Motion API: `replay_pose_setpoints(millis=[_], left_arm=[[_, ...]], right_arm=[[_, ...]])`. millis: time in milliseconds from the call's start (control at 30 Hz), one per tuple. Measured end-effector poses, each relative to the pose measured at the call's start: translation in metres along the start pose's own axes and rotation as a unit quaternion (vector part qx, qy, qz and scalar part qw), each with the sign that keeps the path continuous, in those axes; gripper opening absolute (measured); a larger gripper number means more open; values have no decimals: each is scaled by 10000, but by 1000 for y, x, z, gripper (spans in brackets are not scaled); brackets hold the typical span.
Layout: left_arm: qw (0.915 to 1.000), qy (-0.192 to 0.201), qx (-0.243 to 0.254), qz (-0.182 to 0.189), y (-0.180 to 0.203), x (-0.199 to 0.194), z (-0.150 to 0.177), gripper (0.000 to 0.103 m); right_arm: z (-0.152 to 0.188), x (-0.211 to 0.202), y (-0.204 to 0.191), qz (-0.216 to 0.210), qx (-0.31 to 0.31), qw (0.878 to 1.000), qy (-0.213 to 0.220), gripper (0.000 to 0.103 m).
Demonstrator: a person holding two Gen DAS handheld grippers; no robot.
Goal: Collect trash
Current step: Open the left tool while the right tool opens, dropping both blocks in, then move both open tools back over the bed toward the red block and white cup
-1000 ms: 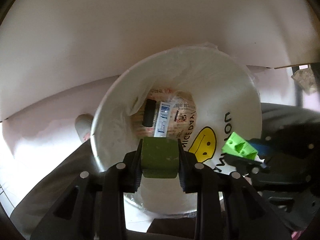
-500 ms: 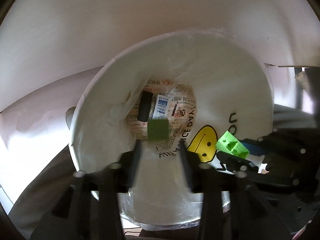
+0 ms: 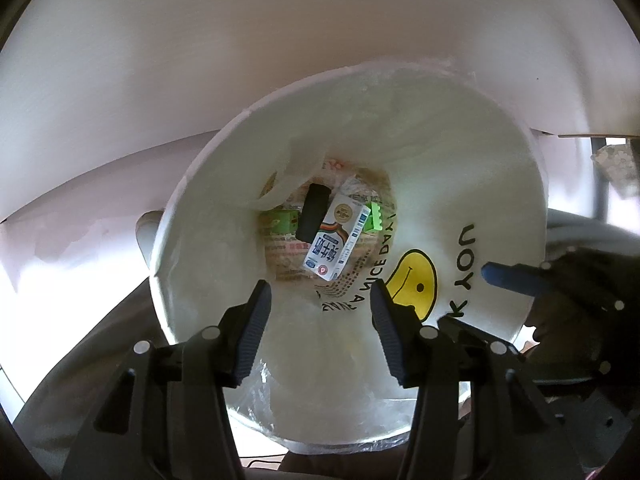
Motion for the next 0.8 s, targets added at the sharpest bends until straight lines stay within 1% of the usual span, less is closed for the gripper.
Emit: replay_pose_setpoints(millis=[233, 433, 500, 633, 733, 800], left_arm=[[9996, 206, 147, -100, 4, -16, 16, 54], [9974, 514, 402, -289, 9, -42, 36, 54], [9954, 681, 512, -433, 11, -56, 43, 54], [9916, 1004, 595, -556, 11, -85, 55, 54], [9871, 1324, 637, -635, 12, -113, 64, 54], [9844, 1471, 668, -699, 14, -127, 69, 56]], right_arm=[[16, -21, -4, 121, -83, 9997, 199, 49], [40, -45, -7, 236, -203, 9986, 424, 49], [50, -54, -10, 290, -263, 9978, 534, 49], [64, -68, -16, 385, -383, 9956, 760, 49], [73, -83, -23, 416, -460, 9937, 932, 50], [78, -93, -26, 436, -506, 9922, 1054, 55]])
Point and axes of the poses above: each gripper's, at about its wrist camera, not at the fingertips, and x roughly the way its jaws point, y to its right, z to its underside, the point moved 8 cm from there along x, roughly the way its jaws point, and after that the axes turned 6 degrees about -y, right-handed, at the moved point
